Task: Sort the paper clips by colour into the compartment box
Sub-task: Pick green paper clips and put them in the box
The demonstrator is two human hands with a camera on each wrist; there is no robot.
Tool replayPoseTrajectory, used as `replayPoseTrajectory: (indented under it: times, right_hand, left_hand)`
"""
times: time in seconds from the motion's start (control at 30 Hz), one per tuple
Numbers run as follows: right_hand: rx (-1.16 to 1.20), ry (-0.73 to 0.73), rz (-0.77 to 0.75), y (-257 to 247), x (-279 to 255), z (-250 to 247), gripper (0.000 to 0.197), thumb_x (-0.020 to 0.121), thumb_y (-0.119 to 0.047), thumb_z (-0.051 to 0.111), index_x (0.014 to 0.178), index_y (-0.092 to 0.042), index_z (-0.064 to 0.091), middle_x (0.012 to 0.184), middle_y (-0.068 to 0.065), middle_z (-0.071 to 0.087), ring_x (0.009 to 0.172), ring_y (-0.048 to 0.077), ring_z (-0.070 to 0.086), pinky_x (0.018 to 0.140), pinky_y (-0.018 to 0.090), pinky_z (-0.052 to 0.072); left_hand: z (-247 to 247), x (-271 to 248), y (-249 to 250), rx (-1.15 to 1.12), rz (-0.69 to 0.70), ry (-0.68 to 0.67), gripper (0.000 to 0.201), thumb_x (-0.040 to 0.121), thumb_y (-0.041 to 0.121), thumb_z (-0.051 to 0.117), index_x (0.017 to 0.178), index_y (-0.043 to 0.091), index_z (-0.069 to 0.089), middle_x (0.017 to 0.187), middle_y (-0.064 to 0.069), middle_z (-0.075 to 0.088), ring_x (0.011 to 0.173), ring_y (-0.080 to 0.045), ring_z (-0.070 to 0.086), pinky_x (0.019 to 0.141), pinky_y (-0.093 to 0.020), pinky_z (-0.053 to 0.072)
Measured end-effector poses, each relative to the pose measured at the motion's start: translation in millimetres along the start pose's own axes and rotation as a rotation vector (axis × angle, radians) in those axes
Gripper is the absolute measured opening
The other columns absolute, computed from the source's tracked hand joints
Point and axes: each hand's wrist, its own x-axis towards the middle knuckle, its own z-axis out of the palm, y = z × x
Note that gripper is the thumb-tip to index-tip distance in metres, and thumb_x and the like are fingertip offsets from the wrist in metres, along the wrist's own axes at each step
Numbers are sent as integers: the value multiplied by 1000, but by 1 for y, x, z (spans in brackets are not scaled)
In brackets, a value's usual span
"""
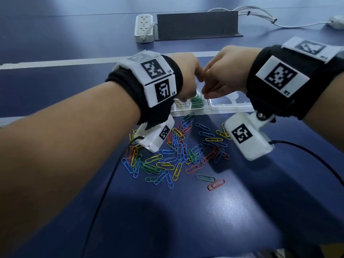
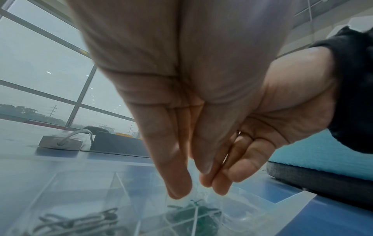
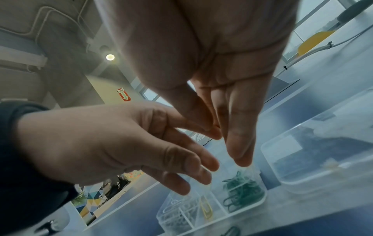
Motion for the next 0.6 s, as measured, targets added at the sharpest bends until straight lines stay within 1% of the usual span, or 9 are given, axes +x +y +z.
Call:
replayPoseTrajectory:
  times: [0.1,0.2,0.23,0.3,0.37,0.43,0.47,0.53,0.6]
  right_hand:
    - [-17,18,-3,2,0,2,29,85,-1,51,112,6,59,81,11,64,61,18,62,64,27,58]
    - [-57,25,-19,6,-3,3,29,83,2,53,111,5,60,90,14,66,66,20,64,67,29,58]
    - [-87,28,-35,7,-4,4,27,82,1,54,107,1,63,89,13,67,69,21,66,70,30,59]
    - [-201,31,-100,8,-12,7,17,80,-5,56,90,-13,67,81,11,71,72,23,69,75,32,58]
    - [-381,37,-210,7,-22,13,14,79,-14,56,81,-23,67,68,3,67,71,22,64,74,28,52]
    - [-570,31,-318,5,-31,22,15,79,-19,57,82,-24,71,63,-6,58,73,21,56,72,23,43]
    - [-638,18,-354,5,-33,26,18,79,-20,57,85,-24,73,65,-5,57,75,21,55,72,23,40]
    - [-729,-27,-392,6,-34,35,24,80,-18,56,93,-26,73,72,-3,57,76,21,53,73,22,39]
    - [-778,-60,-389,6,-34,43,27,81,-17,56,99,-28,73,80,2,62,80,24,56,75,23,42]
  left_hand:
    - [0,1,-2,-15,17,9,46,82,6,62,123,26,60,102,-5,72,82,-22,72,83,-38,58]
    - [2,1,-7,-12,50,20,45,80,7,61,120,27,61,99,-6,73,86,-27,71,82,-41,58]
    - [1,-1,-8,-28,58,22,39,80,10,61,115,26,62,95,-6,73,82,-26,72,80,-41,59]
    - [0,-8,-12,-38,64,37,22,81,17,62,100,27,64,85,-4,74,71,-23,72,76,-38,60]
    - [-1,-16,-15,-7,70,28,6,80,20,62,82,24,66,77,-6,73,60,-21,68,69,-31,59]
    - [-1,-24,-19,48,69,-25,7,78,22,64,73,18,67,69,-6,69,53,-20,61,61,-26,53]
    - [0,-27,-21,88,65,-62,9,77,25,65,73,17,68,66,-5,67,51,-19,59,58,-23,50]
    - [3,-34,-25,164,68,-137,13,75,31,68,77,18,72,62,-1,64,52,-16,58,57,-20,46]
    - [7,-41,-30,221,89,-172,9,73,31,71,79,25,75,56,7,63,52,-5,56,59,-19,45]
